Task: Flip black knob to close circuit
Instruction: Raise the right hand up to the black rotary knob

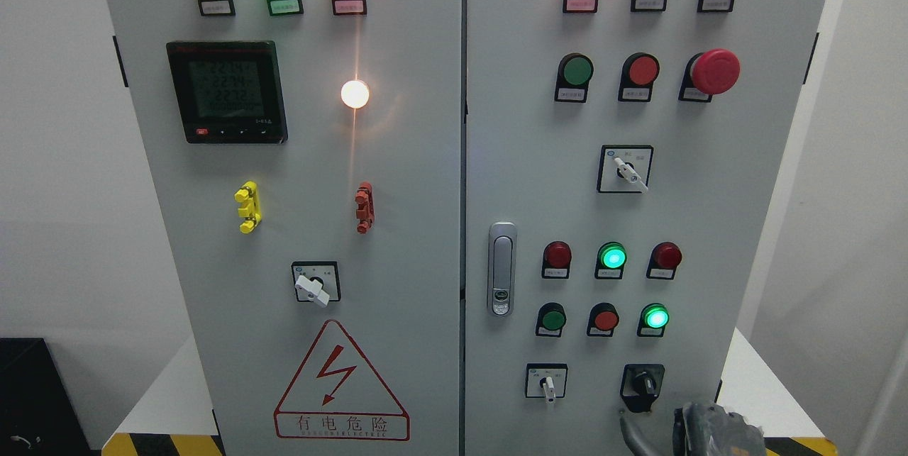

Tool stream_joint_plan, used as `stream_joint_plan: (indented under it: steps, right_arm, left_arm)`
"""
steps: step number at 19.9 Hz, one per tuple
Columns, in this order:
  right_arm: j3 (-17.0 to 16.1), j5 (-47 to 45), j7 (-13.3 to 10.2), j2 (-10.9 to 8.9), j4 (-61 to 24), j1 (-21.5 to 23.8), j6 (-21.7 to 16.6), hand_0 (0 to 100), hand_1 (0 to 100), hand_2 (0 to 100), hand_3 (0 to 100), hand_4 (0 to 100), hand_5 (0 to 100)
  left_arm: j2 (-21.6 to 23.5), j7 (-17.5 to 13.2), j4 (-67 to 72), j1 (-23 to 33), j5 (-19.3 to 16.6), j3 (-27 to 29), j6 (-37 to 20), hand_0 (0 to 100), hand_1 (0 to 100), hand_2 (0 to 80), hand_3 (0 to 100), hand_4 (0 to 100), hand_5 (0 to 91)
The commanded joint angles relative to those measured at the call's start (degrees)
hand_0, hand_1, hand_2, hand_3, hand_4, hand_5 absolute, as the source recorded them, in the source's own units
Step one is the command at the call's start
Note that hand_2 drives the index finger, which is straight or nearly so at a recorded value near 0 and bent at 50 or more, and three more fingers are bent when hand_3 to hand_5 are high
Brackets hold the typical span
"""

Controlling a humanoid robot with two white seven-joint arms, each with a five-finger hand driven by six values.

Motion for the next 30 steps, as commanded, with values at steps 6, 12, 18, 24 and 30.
stream_joint_plan:
  steps: [6,12,18,24,30]
  right_arm:
    - [-0.13,0.26,0.36,-0.27,1.89,-2.02,0.99,0,0,92,100,98,99]
    - [-0.92,0.35,0.36,-0.53,3.13,-3.16,0.9,0,0,92,100,98,99]
    - [-1.45,0.35,0.1,-1.32,3.21,-3.17,0.9,0,0,92,100,98,99]
    - [-2.07,0.35,0.01,-1.41,3.3,-2.99,0.9,0,0,92,100,98,99]
    - [-2.68,0.35,-0.34,-1.41,3.3,-2.99,0.99,0,0,92,100,98,99]
  left_arm:
    - [0.0,-0.02,0.05,0.0,0.0,0.02,-0.05,12,56,0.0,0,0,0.0]
    - [0.0,-0.02,-0.04,0.0,0.0,-0.06,-0.05,12,56,0.0,0,0,0.0]
    - [0.0,0.07,-0.04,0.0,0.0,0.02,-0.05,12,56,0.0,0,0,0.0]
    - [0.0,-0.02,-0.04,0.0,0.0,0.02,-0.05,12,56,0.0,0,0,0.0]
    - [0.0,-0.02,-0.04,0.0,0.0,0.02,-0.05,12,56,0.0,0,0,0.0]
